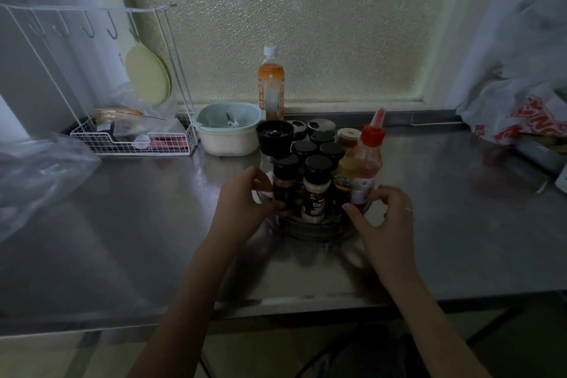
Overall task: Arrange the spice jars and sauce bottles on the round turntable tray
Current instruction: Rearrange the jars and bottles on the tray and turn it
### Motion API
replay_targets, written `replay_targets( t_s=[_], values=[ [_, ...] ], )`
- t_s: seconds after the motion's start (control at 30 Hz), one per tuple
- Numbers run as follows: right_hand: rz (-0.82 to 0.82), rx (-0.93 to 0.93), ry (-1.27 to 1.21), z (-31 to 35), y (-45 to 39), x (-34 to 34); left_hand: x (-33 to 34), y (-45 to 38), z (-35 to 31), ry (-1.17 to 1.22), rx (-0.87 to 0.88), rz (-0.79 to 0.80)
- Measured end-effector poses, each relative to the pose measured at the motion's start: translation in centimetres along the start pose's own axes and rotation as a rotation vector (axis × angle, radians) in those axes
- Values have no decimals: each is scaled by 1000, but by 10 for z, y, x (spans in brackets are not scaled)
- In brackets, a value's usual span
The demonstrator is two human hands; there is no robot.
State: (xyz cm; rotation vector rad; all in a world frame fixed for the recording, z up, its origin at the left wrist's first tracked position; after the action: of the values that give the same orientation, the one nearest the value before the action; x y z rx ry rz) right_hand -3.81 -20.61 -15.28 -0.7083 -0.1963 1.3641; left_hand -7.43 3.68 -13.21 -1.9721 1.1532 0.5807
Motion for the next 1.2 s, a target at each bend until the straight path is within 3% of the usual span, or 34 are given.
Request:
replay_targets(
  t_s=[0.1,0.27,0.37,0.47,0.63,0.8,0.93,1.03,1.1,1.2],
  values=[
    [7,15,20,3,3,-6,3,-2,9,101,-60,23],
    [146,436,-129,-3,2,-2,8,2,18,389,-379,141],
    [212,512,-133,-5,1,3,10,5,10,420,-321,224],
    [258,555,-116,-9,2,9,11,6,8,368,-234,199],
    [305,559,-109,-11,1,16,17,5,-1,69,-84,89],
    [299,577,-142,-12,0,19,18,5,-1,151,-70,202],
    [296,620,-192,-14,-3,19,11,10,12,409,-340,102],
    [281,631,-218,-13,-6,21,21,20,16,494,-522,226],
    [256,578,-185,-14,-8,20,28,21,13,373,-491,291],
    [230,512,-121,-17,-16,17,29,12,4,102,-323,192]
  ],
)
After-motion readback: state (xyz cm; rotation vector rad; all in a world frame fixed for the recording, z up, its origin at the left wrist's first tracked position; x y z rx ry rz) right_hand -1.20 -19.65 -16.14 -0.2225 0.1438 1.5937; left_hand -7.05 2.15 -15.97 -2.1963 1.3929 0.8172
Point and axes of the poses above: each hand's wrist, its own y-axis away from the middle knuckle, its own x-axis out of the palm, z = x × y, the point moved 6 cm from there along -y, towards the middle knuckle, and after that the axes turned 12 degrees about -y, right-handed, at the moved point
